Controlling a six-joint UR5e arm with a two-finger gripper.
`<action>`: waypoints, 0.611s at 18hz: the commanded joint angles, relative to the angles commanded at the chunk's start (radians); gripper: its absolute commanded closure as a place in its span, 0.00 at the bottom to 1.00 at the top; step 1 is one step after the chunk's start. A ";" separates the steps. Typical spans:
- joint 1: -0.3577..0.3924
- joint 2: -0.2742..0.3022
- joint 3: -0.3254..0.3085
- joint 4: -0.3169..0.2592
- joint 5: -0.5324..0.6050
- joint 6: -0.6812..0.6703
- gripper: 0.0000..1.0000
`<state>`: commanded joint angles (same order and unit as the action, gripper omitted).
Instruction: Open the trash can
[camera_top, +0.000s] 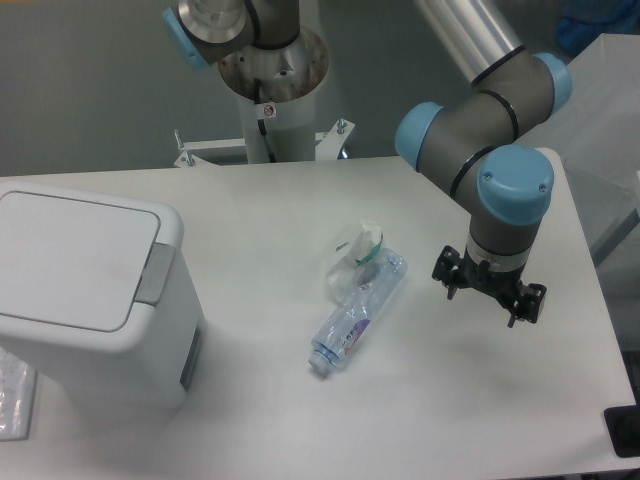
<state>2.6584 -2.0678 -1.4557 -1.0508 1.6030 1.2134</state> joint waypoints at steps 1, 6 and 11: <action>0.000 0.000 0.000 0.000 0.000 0.000 0.00; -0.002 0.009 -0.002 0.000 -0.006 -0.005 0.00; -0.006 0.009 -0.020 0.009 -0.011 -0.020 0.00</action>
<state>2.6523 -2.0586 -1.4756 -1.0416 1.5923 1.1935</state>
